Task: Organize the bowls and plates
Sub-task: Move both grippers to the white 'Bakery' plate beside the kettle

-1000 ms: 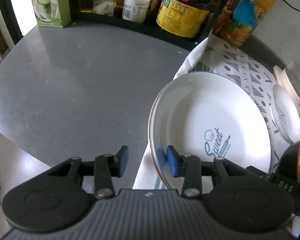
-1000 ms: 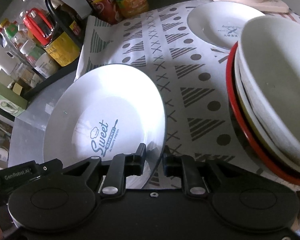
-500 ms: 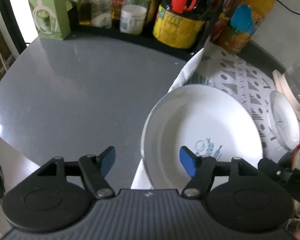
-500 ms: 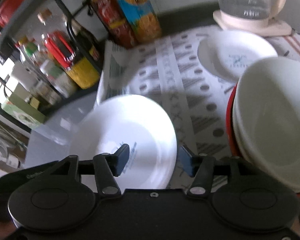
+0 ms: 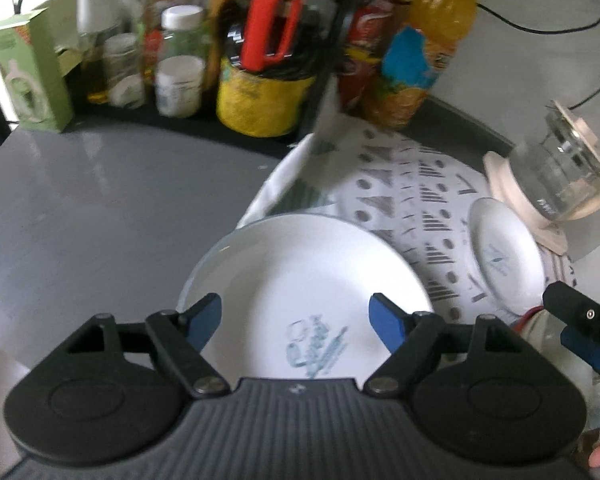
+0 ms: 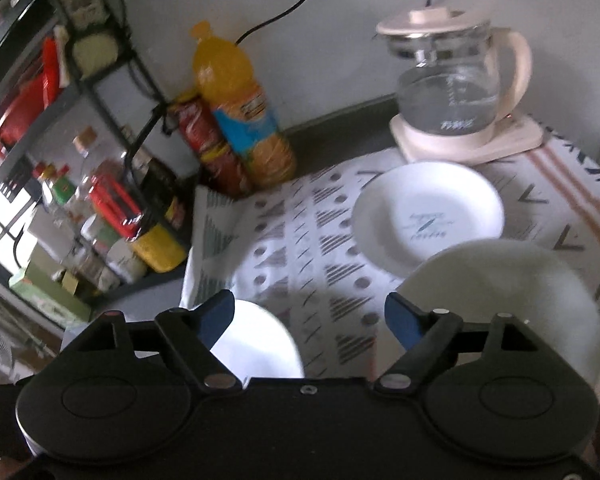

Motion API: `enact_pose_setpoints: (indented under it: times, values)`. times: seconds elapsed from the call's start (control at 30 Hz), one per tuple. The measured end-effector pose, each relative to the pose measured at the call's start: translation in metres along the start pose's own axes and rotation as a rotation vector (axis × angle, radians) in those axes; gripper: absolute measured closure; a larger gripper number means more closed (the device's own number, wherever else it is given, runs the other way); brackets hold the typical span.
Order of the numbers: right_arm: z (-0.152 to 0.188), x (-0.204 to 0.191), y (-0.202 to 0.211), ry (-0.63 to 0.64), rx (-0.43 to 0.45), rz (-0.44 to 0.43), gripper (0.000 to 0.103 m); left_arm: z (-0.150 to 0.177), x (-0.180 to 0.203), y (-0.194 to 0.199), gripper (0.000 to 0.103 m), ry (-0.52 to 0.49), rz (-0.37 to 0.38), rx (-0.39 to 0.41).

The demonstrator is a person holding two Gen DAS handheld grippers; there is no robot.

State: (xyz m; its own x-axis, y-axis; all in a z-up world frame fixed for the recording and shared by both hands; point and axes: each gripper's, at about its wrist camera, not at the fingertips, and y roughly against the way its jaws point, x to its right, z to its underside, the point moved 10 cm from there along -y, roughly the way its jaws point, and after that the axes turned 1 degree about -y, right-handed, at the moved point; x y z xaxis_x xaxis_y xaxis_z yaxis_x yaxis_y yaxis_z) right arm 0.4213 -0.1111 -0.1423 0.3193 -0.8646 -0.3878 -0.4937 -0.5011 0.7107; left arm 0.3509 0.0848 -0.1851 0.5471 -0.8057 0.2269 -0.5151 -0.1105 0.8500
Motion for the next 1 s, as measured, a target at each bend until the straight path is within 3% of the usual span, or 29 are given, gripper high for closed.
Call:
enact_pose_setpoints:
  times: [0.53, 0.67, 1.0]
  values:
    - [-0.031, 0.062, -0.002, -0.085, 0.037, 0.091, 0.013, -0.025, 0.081, -0.032, 0.024, -0.089, 0.134, -0.021]
    - [-0.037, 0.079, 0.001, -0.117, 0.051, 0.124, 0.007, -0.025, 0.100, -0.041, 0.024, -0.128, 0.165, -0.042]
    - [-0.042, 0.121, -0.001, -0.190, 0.028, 0.179, 0.001, -0.027, 0.135, -0.058, 0.024, -0.143, 0.227, -0.073]
